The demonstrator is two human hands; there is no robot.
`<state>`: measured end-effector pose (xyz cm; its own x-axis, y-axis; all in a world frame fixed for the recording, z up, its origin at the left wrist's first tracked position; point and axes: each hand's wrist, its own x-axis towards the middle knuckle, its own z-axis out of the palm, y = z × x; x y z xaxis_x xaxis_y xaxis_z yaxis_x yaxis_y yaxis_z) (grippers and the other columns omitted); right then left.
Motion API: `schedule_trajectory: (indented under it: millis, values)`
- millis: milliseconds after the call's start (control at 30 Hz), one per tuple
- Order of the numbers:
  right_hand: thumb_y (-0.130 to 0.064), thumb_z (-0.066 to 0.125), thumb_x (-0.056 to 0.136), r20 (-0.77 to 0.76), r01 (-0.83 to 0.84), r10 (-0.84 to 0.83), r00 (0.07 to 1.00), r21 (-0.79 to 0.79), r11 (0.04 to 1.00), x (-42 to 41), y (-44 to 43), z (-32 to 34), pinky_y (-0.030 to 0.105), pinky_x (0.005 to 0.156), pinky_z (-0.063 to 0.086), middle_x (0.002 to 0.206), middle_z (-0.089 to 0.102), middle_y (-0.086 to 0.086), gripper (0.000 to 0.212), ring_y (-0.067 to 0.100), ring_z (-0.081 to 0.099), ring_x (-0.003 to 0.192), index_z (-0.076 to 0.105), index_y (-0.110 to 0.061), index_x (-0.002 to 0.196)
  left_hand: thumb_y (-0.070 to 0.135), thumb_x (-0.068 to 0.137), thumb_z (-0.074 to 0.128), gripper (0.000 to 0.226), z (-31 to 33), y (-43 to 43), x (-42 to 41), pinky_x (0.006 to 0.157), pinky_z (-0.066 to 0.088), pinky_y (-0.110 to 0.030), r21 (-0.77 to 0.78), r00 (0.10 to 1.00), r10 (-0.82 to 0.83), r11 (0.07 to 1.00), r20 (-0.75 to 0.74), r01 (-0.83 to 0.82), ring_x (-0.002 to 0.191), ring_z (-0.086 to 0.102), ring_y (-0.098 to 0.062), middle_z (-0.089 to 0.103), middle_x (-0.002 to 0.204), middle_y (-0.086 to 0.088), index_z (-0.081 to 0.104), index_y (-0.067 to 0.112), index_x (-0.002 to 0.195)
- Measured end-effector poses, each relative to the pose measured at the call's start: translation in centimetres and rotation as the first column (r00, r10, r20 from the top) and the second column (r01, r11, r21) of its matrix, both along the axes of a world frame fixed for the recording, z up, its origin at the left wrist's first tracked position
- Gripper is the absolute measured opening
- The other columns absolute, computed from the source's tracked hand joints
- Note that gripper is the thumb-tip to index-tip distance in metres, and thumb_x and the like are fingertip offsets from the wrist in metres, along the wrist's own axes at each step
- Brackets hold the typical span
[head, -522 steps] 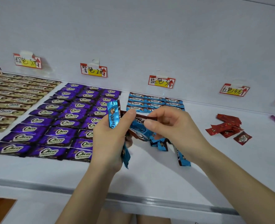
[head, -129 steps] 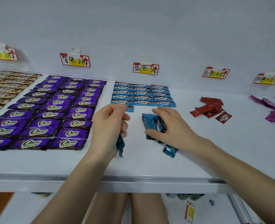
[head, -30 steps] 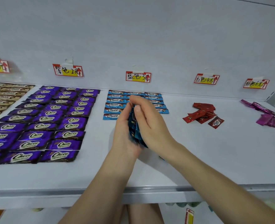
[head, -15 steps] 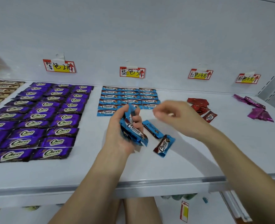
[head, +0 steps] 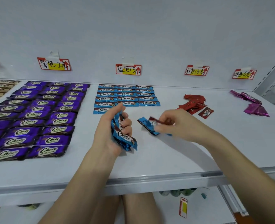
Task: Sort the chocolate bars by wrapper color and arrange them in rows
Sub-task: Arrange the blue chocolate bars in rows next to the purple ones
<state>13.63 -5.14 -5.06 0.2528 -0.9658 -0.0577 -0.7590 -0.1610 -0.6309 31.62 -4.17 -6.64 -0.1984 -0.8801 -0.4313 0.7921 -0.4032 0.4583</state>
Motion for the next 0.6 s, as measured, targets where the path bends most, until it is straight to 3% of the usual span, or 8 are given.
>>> schedule_trajectory:
  millis: [67, 200, 300, 400, 467, 533, 600]
  values:
    - [-0.029, 0.069, 0.080, -0.027, 0.056, -0.058, 0.998, -0.055, 0.997, 1.1, -0.5, -0.4, 0.026, 0.060, 0.037, 0.076, 0.059, -0.001, 0.016, 0.011, 0.049, 0.068, 0.060, -0.016, 0.078, 0.020, 0.074, 0.065, 0.017, 0.0, 0.1, 0.1, 0.030, 0.029, -0.012, -0.001, 0.998, 0.007, 1.000, 0.064, -0.007, 0.035, 0.037, -0.005, 0.047, 0.060, 0.004, 0.054, 0.013, 0.084]
    - [-0.026, 0.069, 0.079, -0.222, -0.001, -0.014, 0.975, -0.065, 0.998, 2.5, -1.1, -1.1, 0.025, 0.062, 0.038, 0.080, 0.052, -0.009, 0.022, 0.010, 0.048, 0.076, 0.049, -0.026, 0.070, 0.019, 0.085, 0.063, 0.014, 0.1, 0.2, 0.7, 0.030, 0.029, -0.011, 0.000, 0.984, 0.025, 1.000, 0.175, -0.026, 0.033, 0.037, -0.005, 0.048, 0.058, 0.005, 0.052, 0.014, 0.078]
    - [-0.021, 0.071, 0.077, -0.172, 0.006, -0.015, 0.985, -0.054, 0.999, 2.4, -1.3, -1.0, 0.017, 0.054, 0.033, 0.073, 0.051, -0.014, 0.023, 0.002, 0.046, 0.066, 0.050, -0.026, 0.068, 0.020, 0.086, 0.064, 0.020, 0.0, 0.3, 1.5, 0.030, 0.028, -0.012, -0.007, 0.971, 0.060, 0.998, 0.232, -0.059, 0.033, 0.037, -0.005, 0.047, 0.057, 0.005, 0.049, 0.015, 0.074]
    - [-0.018, 0.073, 0.076, -0.014, 0.054, -0.054, 0.998, -0.047, 0.997, 2.1, -1.4, -1.1, 0.014, 0.053, 0.036, 0.071, 0.057, -0.010, 0.018, 0.003, 0.050, 0.064, 0.058, -0.024, 0.070, 0.024, 0.085, 0.066, 0.021, 0.0, 0.5, 1.9, 0.031, 0.029, -0.012, -0.032, 0.939, 0.071, 0.997, 0.337, -0.064, 0.033, 0.037, -0.005, 0.045, 0.057, 0.004, 0.050, 0.014, 0.074]
    - [-0.013, 0.073, 0.076, 0.172, 0.083, -0.079, 0.982, -0.018, 0.996, 2.3, -1.1, -1.0, 0.010, 0.054, 0.040, 0.072, 0.061, -0.008, 0.014, 0.002, 0.055, 0.065, 0.063, -0.021, 0.072, 0.026, 0.085, 0.066, 0.021, 0.1, 0.8, 1.8, 0.032, 0.030, -0.013, -0.055, 0.907, 0.075, 0.997, 0.415, -0.057, 0.035, 0.038, -0.006, 0.046, 0.060, 0.003, 0.051, 0.013, 0.078]
    - [-0.008, 0.074, 0.074, 0.473, 0.081, -0.132, 0.871, 0.125, 0.989, 2.8, -0.7, -0.5, 0.012, 0.063, 0.050, 0.079, 0.067, -0.003, 0.013, 0.000, 0.062, 0.069, 0.067, -0.018, 0.078, 0.030, 0.085, 0.066, 0.022, 0.4, 1.1, 1.7, 0.033, 0.031, -0.015, -0.106, 0.870, 0.089, 0.993, 0.485, -0.042, 0.038, 0.039, -0.007, 0.049, 0.065, 0.000, 0.053, 0.012, 0.082]
    - [-0.004, 0.072, 0.072, 0.686, 0.011, -0.206, 0.698, 0.277, 0.961, 3.6, -0.3, 0.1, 0.023, 0.071, 0.056, 0.089, 0.071, 0.001, 0.019, 0.008, 0.067, 0.079, 0.067, -0.014, 0.087, 0.033, 0.083, 0.066, 0.023, 0.6, 1.3, 1.5, 0.034, 0.032, -0.016, -0.168, 0.847, 0.105, 0.986, 0.521, -0.018, 0.041, 0.040, -0.007, 0.054, 0.071, -0.001, 0.057, 0.012, 0.087]
